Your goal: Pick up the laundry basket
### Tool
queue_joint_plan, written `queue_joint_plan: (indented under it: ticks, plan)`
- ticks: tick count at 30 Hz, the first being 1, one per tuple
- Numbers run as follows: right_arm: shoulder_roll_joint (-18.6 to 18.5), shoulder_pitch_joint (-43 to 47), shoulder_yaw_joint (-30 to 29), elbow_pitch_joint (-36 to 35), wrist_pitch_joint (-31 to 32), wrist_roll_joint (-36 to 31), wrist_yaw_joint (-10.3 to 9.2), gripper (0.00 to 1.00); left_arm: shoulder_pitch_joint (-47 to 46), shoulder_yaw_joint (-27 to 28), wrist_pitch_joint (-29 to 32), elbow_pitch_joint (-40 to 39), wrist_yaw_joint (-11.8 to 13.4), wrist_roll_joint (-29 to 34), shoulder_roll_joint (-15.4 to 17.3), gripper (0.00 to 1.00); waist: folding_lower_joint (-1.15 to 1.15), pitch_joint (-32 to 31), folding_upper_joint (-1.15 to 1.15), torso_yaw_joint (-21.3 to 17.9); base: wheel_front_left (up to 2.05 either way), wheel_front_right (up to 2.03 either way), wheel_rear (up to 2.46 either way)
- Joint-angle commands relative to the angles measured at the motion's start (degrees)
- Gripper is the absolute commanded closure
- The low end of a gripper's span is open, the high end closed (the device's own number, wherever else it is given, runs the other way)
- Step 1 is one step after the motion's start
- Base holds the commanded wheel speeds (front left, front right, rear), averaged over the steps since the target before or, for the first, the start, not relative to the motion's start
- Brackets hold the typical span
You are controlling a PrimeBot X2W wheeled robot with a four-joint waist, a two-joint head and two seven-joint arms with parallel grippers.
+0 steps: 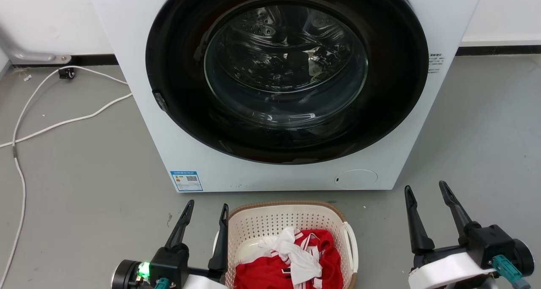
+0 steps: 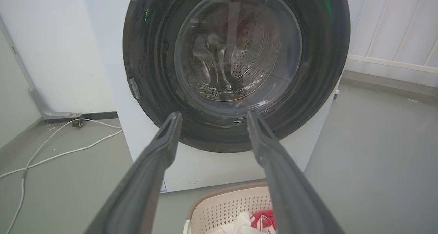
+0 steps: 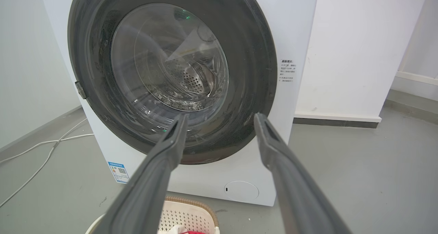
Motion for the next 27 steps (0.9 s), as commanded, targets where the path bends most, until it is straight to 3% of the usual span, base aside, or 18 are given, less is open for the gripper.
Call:
queue_joint_plan:
  ticks: [1, 18, 23, 27]
  plan:
    - [-0.1, -0.4, 0.0, 0.1, -0.1, -0.1, -0.02, 0.0, 0.5, -0.1, -0.3, 0.2, -0.2, 0.8, -0.1, 0.0, 0.0, 0.0, 0.0, 0.0, 0.0, 0.0, 0.0]
    - [-0.1, -1.0, -0.3, 0.4, -0.1, 0.9, -0.02, 0.0, 0.0, -0.1, -0.2, 0.9, 0.0, -0.1, -0.1, 0.0, 0.0, 1.3, 0.0, -0.1, 0.0, 0.0, 0.0]
    - [-0.1, -2.5, 0.2, 0.3, -0.1, 0.8, -0.02, 0.0, -2.0, 0.0, -0.2, 1.5, 0.4, -0.4, -0.1, 0.0, 0.0, 5.2, 0.0, -0.6, 0.0, 0.0, 0.0]
    - [-0.1, -6.2, 0.5, 1.9, 0.0, 0.0, -0.02, 0.0, -5.8, 0.8, -0.2, 3.4, 0.4, 0.5, -0.1, 0.0, 0.0, 11.8, 0.0, -1.4, 0.0, 0.0, 0.0]
